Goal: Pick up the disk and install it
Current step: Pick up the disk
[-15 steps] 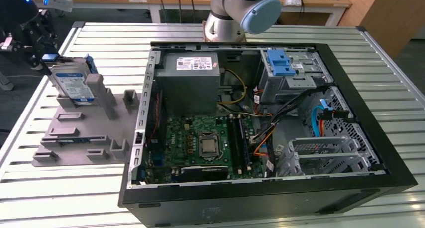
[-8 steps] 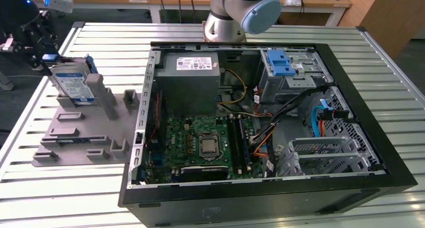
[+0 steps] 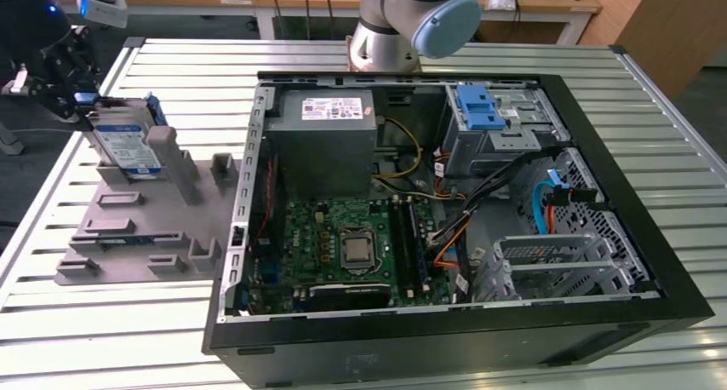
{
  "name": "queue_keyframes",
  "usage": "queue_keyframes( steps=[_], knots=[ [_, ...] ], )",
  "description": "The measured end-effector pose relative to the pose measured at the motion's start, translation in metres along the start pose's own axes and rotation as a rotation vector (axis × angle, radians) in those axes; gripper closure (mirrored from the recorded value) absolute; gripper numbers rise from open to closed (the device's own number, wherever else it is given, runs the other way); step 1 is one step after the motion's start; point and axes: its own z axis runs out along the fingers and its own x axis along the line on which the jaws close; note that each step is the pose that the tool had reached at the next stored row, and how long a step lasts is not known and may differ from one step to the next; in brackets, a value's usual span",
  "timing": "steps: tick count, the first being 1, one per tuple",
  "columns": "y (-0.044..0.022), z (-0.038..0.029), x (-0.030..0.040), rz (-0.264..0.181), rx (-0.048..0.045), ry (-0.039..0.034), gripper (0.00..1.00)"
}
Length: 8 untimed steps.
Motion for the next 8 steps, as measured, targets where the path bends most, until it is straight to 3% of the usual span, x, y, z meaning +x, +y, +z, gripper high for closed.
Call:
queue_keyframes(
  steps=[1, 8],
  knots=[
    [0.0, 0.0003, 0.0, 0.0, 0.0001, 0.001, 0.52],
    [-0.0008, 0.0032, -0.0007, 0.0, 0.0009, 0.0081, 0.52]
  ],
)
